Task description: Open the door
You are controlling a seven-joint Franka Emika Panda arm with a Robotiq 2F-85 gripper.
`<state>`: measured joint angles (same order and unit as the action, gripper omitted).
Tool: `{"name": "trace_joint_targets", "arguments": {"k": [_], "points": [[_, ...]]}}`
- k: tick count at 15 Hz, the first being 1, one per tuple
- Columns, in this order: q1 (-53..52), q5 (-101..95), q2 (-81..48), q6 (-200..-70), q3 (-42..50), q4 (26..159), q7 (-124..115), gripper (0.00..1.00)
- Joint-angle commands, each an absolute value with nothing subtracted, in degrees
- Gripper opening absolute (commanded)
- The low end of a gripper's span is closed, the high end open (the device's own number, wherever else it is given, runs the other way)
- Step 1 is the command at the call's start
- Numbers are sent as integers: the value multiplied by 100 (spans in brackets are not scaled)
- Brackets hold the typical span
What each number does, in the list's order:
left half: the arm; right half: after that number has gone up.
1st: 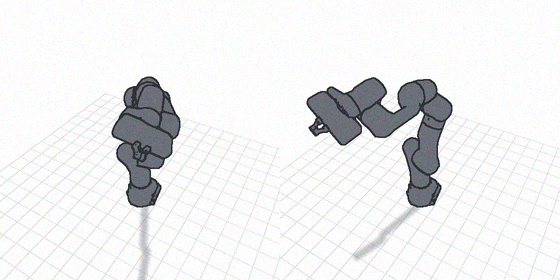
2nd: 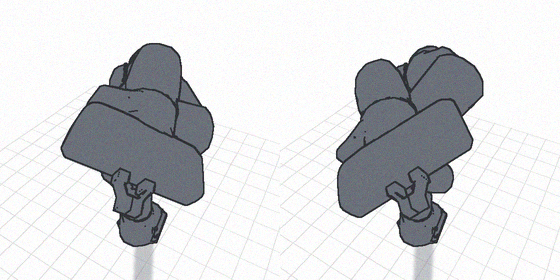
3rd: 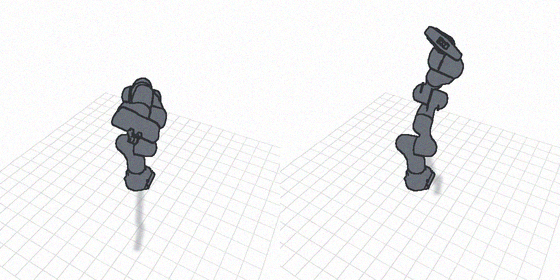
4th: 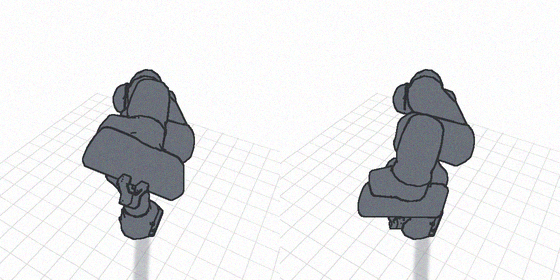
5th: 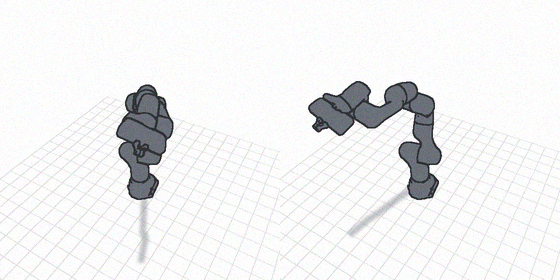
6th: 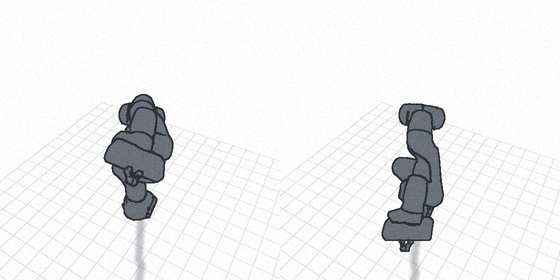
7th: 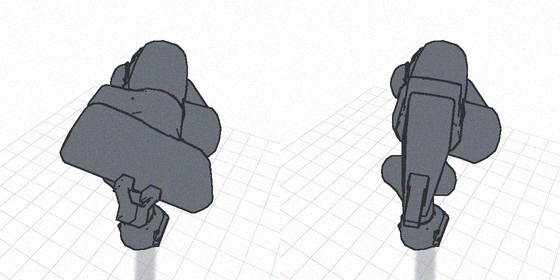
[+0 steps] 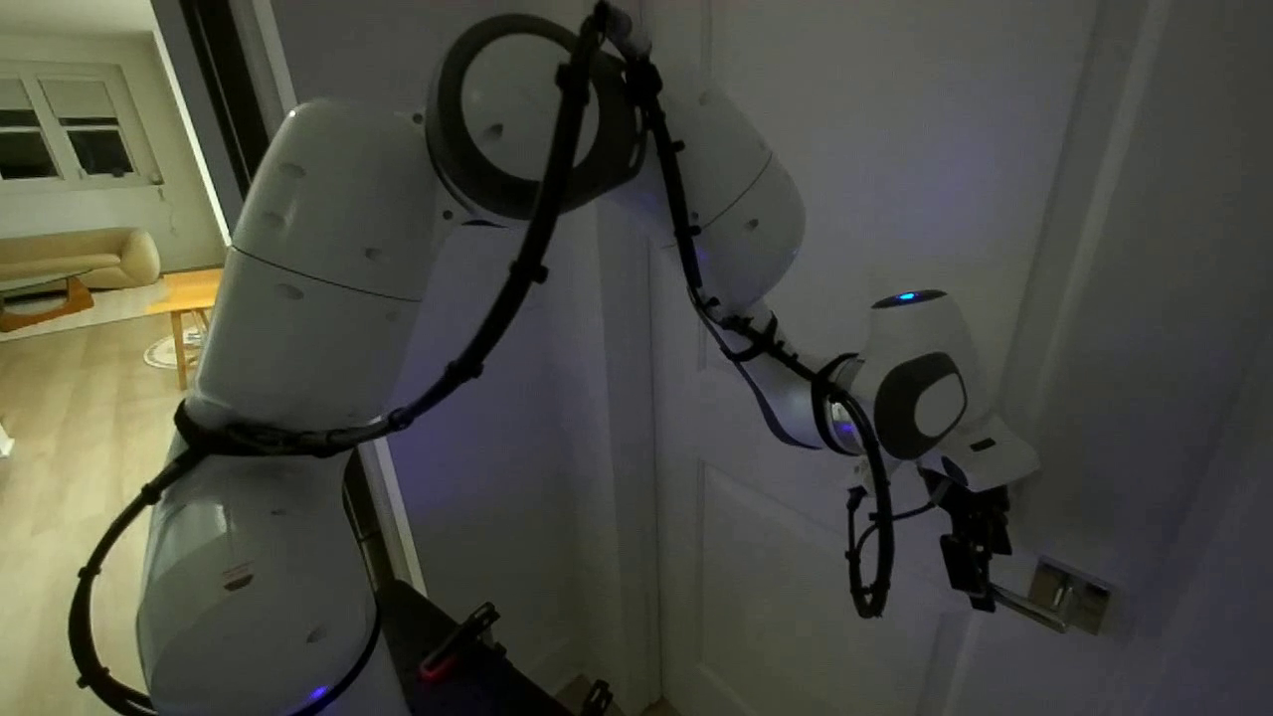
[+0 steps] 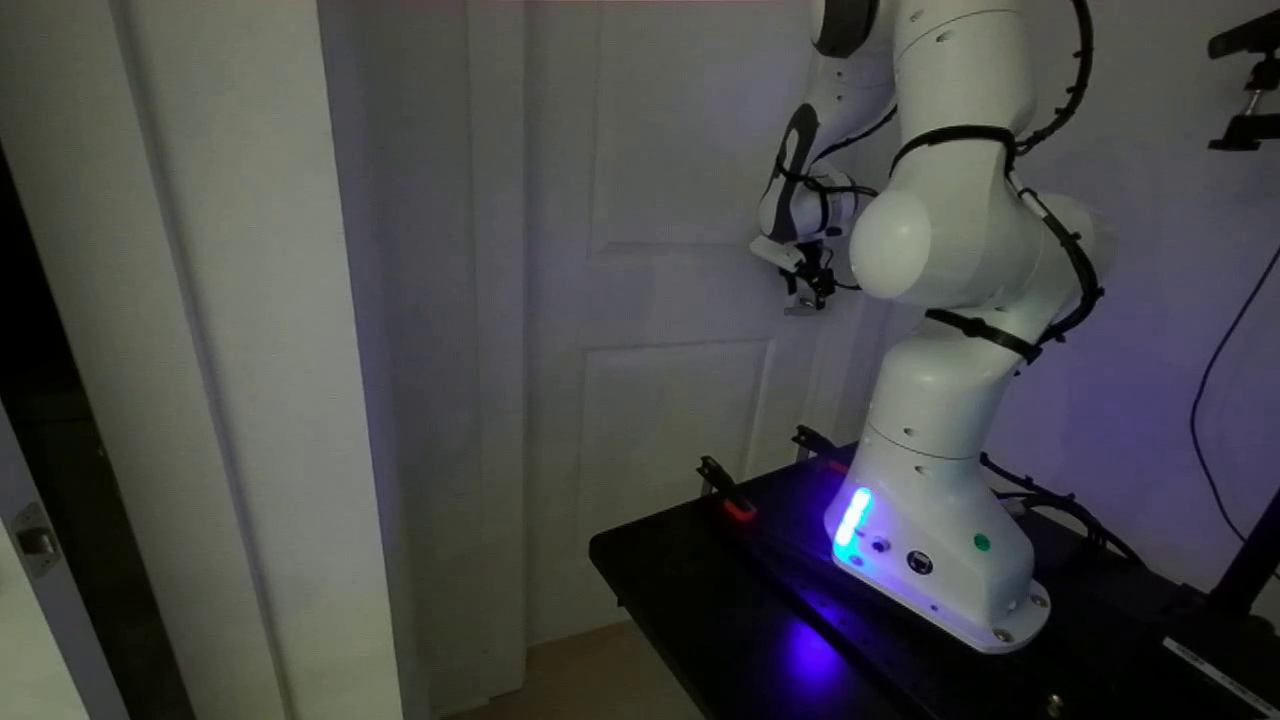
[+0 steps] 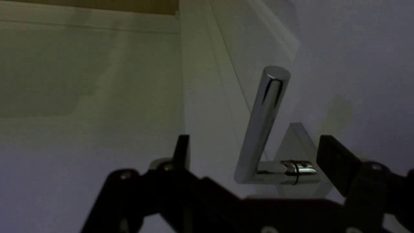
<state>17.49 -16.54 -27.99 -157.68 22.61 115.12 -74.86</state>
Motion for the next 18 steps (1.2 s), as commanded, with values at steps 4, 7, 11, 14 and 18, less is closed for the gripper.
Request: {"name": "trace_joint_targets", "arguments": {"k": [4, 7, 11, 14, 18], "points": [[1594, -894, -3165, -15683, 2410, 11343, -6789, 100], [1488, -763, -3247, -15665, 2502, 11406, -6668, 100], [1363, -739, -3309, -15641, 2625, 11435, -6667, 100], [1291, -751, -3326, -15631, 2705, 11455, -6677, 100], [1245, -745, -3371, -15621, 2769, 11467, -6694, 66]]}}
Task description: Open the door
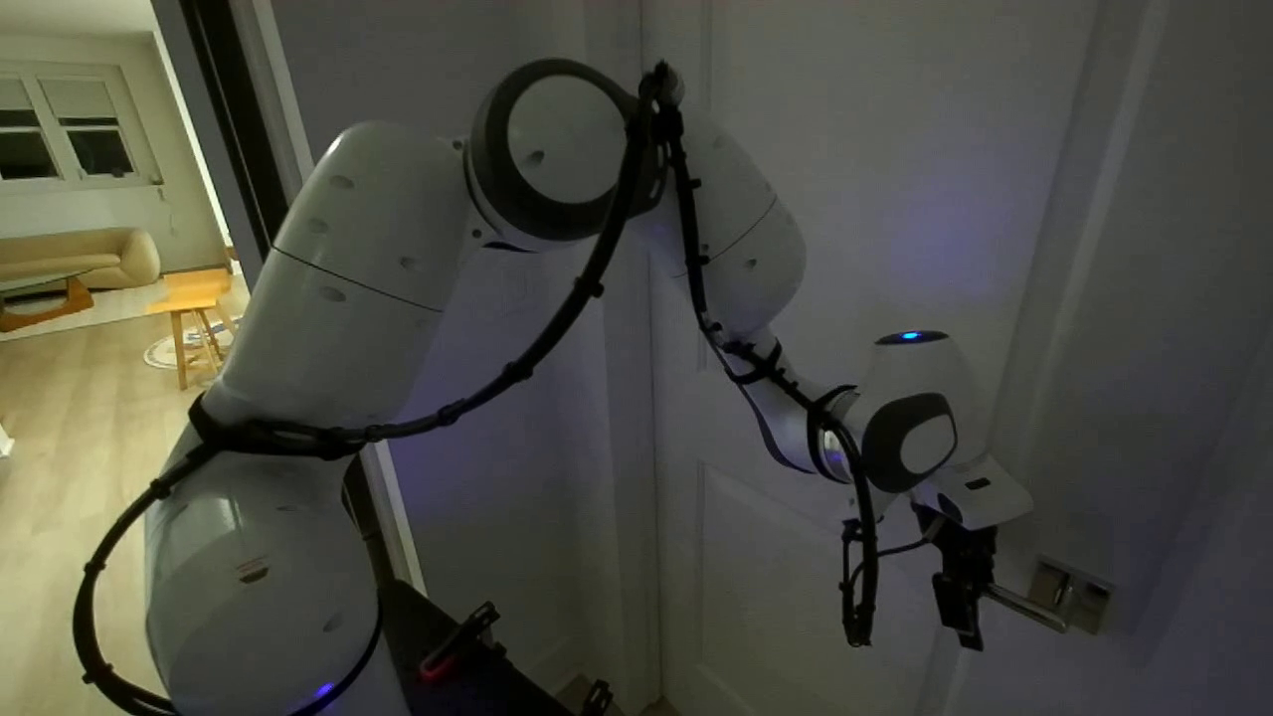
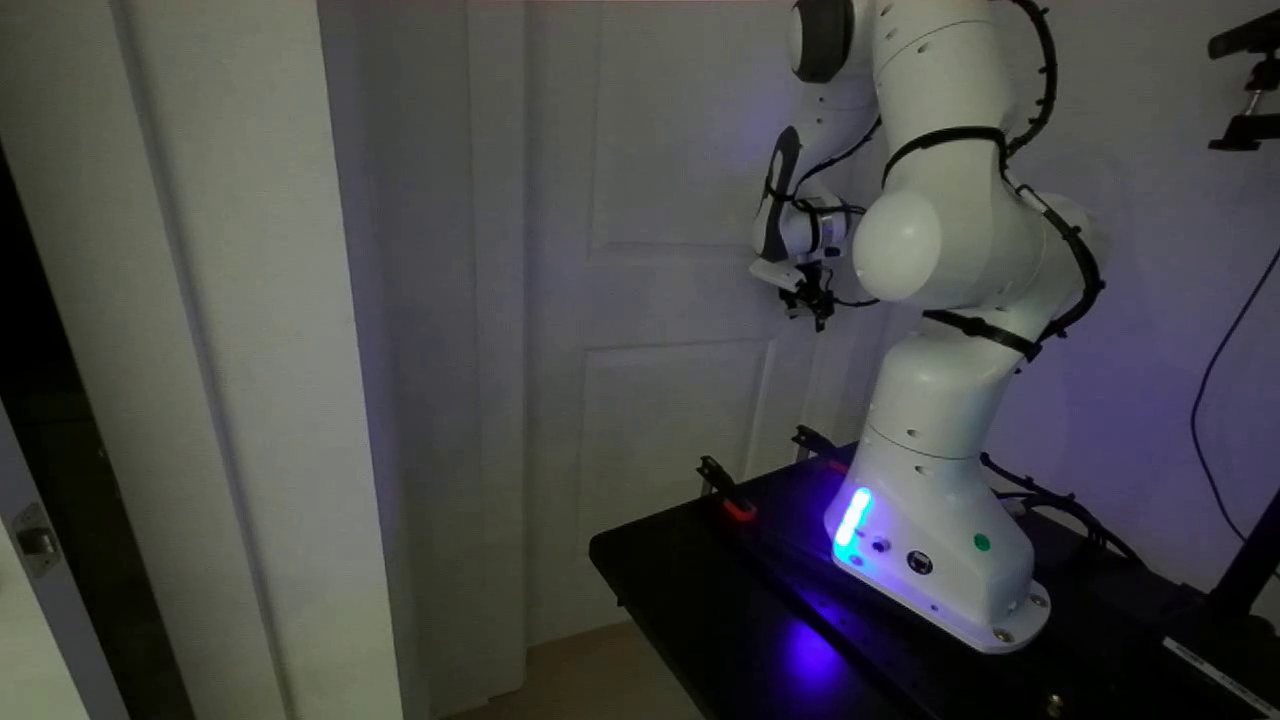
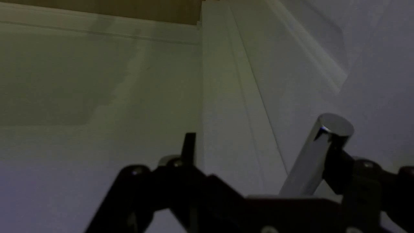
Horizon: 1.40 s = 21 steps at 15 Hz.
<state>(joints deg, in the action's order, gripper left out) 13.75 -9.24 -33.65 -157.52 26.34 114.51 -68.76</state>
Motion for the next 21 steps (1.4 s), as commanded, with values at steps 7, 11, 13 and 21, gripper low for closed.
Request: {"name": "trace_joint_targets", "arguments": {"k": [7, 11, 13, 21], "points": [[1152, -744, -3518, -15646, 2827, 11332, -6734, 14], [1034, -786, -3738, -15696, 2944, 11289, -6799, 0], [937, -813, -3891, -15693, 3060, 11303, -6848, 2], [-94, -1096, -4553, -15919, 4082, 11311, -7226, 1]]}}
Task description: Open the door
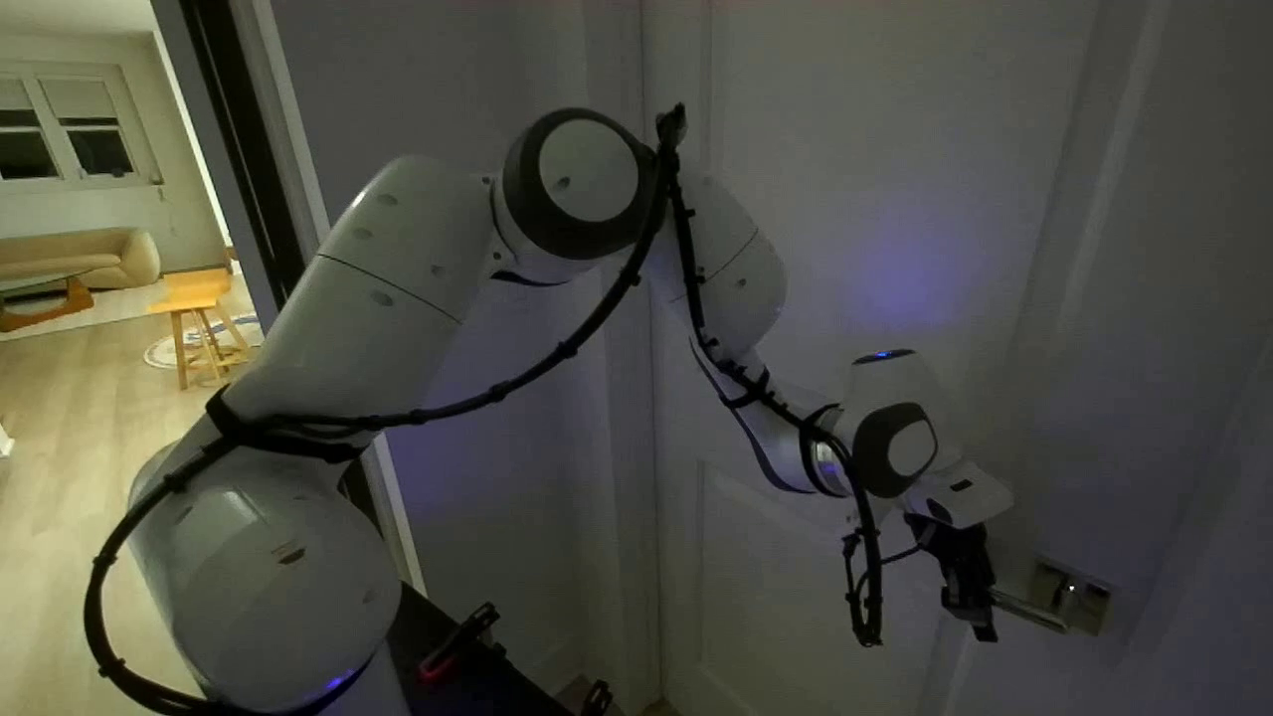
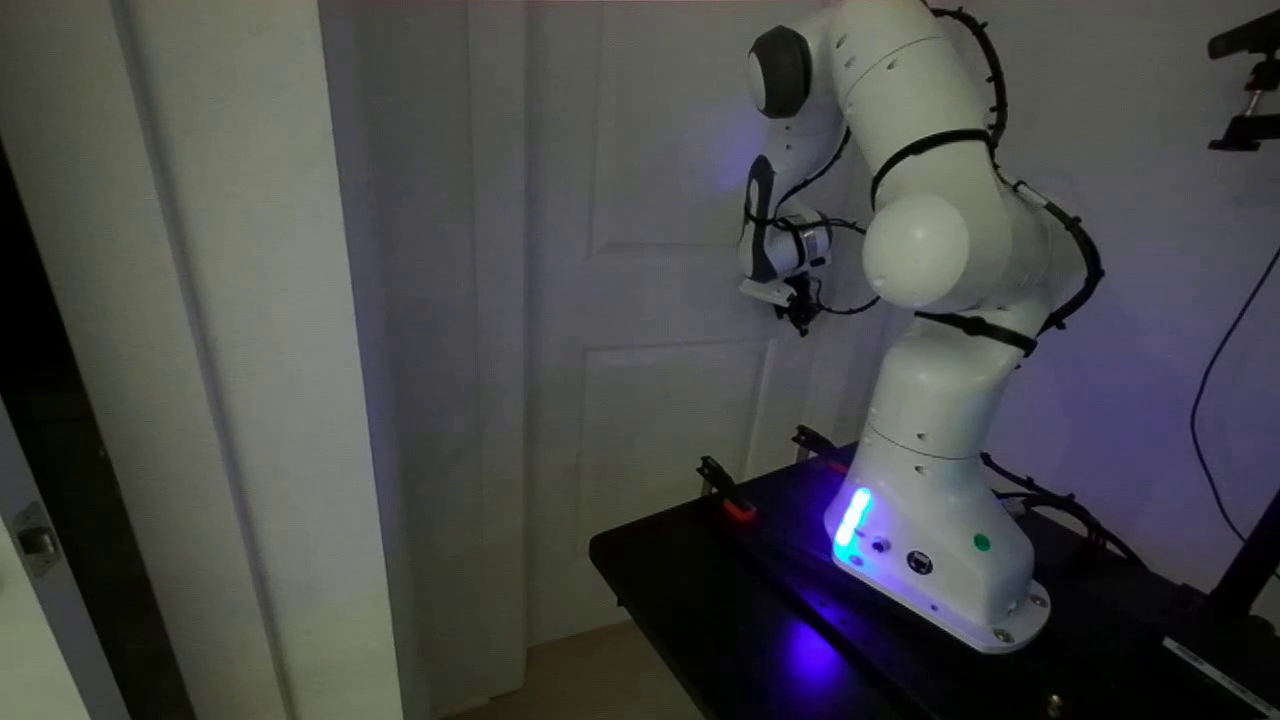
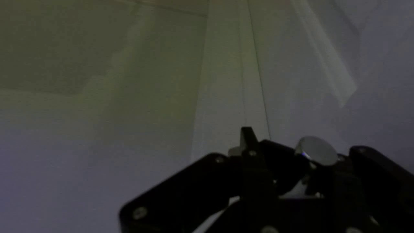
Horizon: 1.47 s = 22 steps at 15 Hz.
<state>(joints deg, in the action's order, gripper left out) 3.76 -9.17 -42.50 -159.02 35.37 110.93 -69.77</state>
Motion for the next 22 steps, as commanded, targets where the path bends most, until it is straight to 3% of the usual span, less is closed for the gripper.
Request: {"name": "trace_joint_targets", "arguments": {"k": [1, 22], "points": [[-242, -1103, -4697, -15949, 4227, 11305, -7283, 1], [-1542, -493, -7463, -16162, 5822, 10866, -8995, 1]]}}
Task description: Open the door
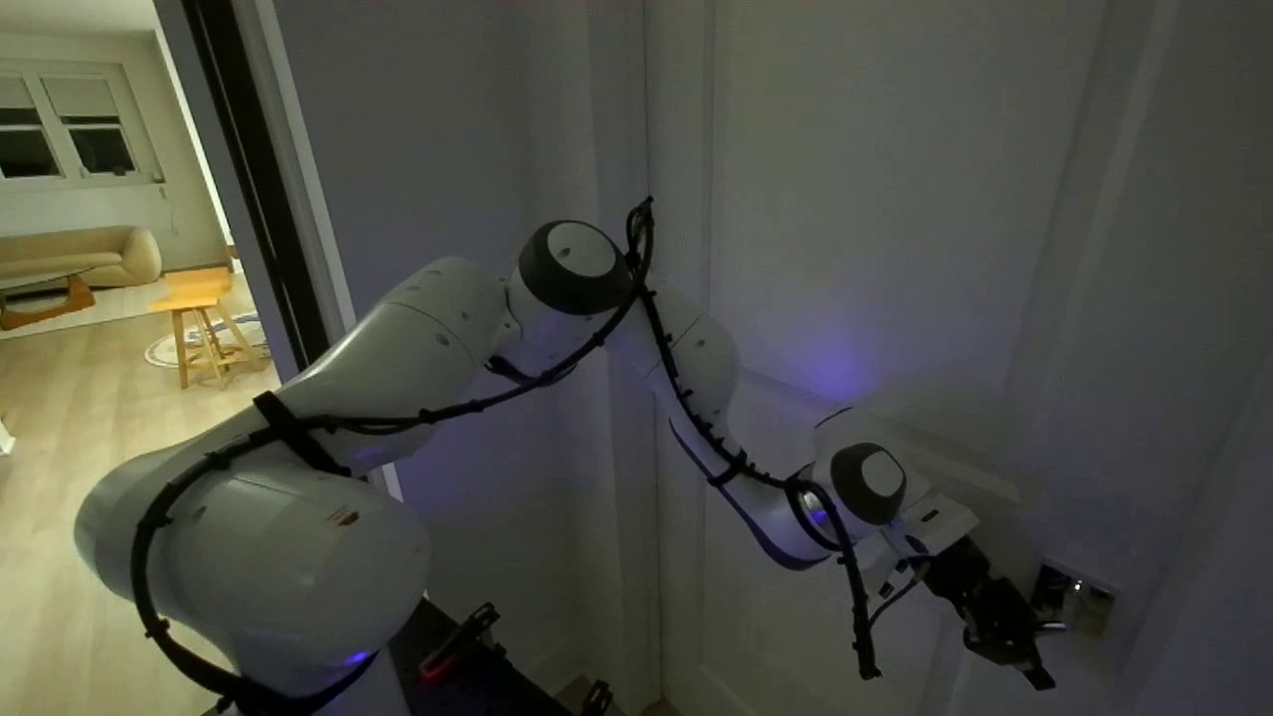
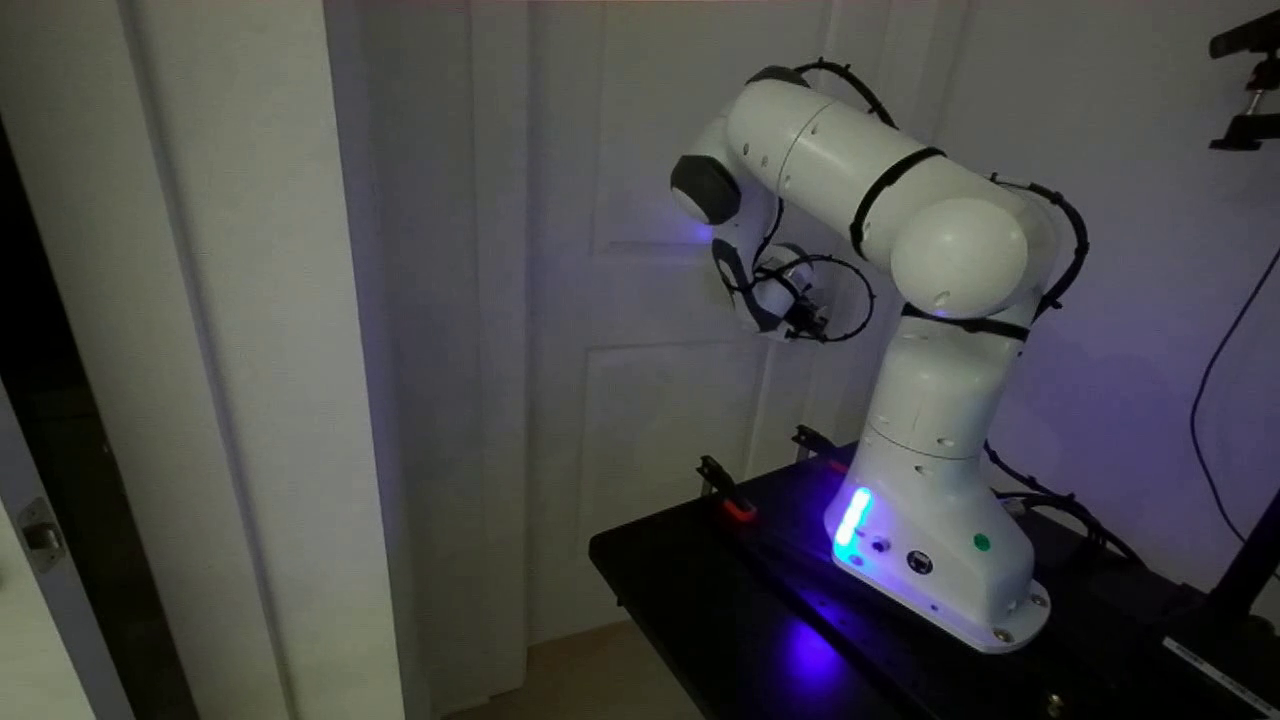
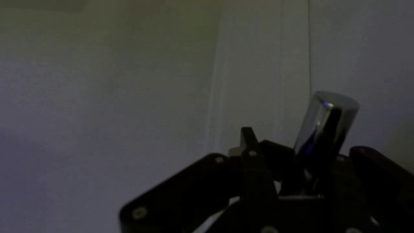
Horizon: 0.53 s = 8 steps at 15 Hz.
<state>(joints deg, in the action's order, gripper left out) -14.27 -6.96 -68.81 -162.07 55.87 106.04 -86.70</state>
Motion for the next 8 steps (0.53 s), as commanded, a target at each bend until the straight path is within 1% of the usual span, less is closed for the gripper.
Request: {"name": "trace_joint_targets", "arguments": {"k": [1, 8], "points": [[-1605, -429, -7572, -16183, 5858, 10866, -9126, 1], [-1628, 99, -8044, -16123, 5844, 10550, -9825, 1]]}}
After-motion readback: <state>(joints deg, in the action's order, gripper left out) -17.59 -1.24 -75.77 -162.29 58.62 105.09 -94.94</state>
